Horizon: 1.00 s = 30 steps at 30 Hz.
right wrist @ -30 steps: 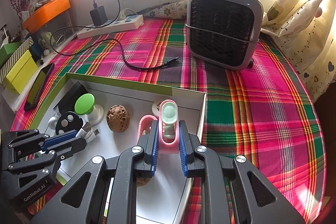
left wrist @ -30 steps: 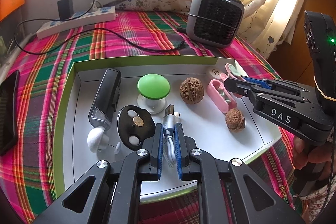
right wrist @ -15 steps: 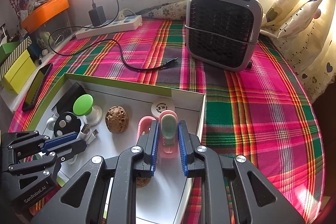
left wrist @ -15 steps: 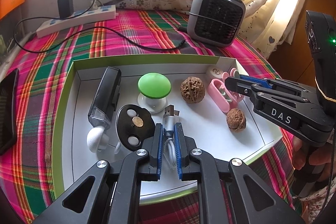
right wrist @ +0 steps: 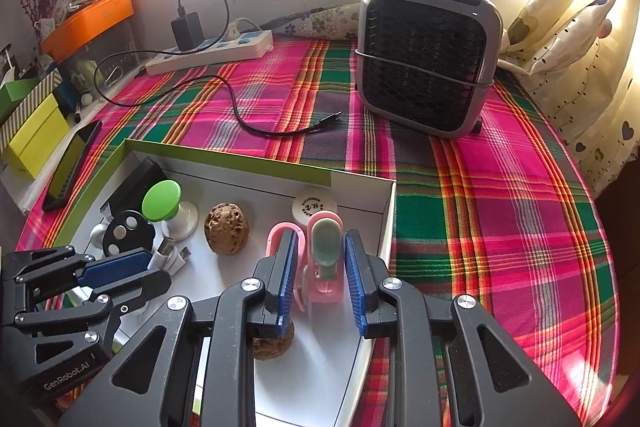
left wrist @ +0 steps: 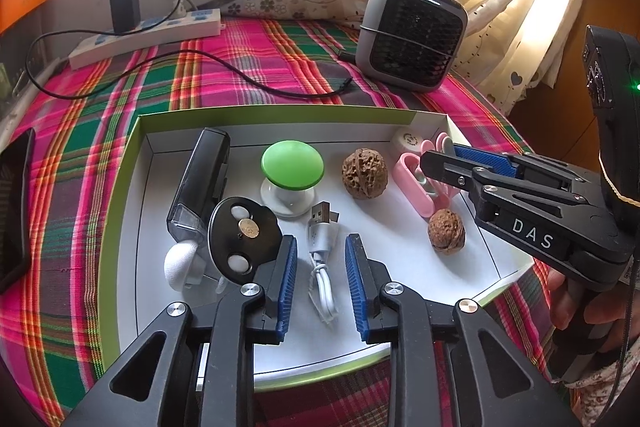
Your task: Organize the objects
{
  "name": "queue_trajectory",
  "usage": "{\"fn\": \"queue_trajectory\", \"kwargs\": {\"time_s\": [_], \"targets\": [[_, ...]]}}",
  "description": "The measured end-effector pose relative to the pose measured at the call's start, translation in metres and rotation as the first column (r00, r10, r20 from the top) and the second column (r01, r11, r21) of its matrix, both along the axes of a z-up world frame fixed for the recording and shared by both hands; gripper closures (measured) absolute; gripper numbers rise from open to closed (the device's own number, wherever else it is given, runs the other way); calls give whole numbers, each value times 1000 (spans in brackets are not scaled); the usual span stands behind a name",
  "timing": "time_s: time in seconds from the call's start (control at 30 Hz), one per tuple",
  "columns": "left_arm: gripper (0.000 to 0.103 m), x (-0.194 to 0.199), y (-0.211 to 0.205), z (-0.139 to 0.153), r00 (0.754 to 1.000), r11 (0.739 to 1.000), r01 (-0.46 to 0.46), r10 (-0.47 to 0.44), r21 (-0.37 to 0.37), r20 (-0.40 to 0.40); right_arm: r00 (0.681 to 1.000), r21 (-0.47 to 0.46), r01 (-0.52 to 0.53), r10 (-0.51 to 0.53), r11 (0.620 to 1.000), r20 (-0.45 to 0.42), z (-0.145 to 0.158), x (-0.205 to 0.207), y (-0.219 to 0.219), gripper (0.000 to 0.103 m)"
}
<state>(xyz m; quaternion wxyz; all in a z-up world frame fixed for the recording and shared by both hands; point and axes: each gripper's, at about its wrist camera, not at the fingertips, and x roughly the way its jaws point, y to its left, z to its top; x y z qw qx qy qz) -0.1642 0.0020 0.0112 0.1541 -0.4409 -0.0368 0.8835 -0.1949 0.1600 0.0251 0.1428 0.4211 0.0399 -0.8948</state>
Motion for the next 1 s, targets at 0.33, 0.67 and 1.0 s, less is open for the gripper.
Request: {"fn": "queue_trajectory", "kwargs": {"time_s": [0.33,0.67,1.0], "targets": [[76,5,-2,5,1000,1000,-12,12,9,-9,1000,-13,2,-2,1000,-17,3,7,-2,63],[75,15,-3,13,999,1000,-25,25,2,-31,999,-29,10,-11,1000,-33,9,20,0,63],[74,31,-6,27,995,998,-61,58,-27,-86,999,-49,22,-24,999,-49,16,37,3,63]]}}
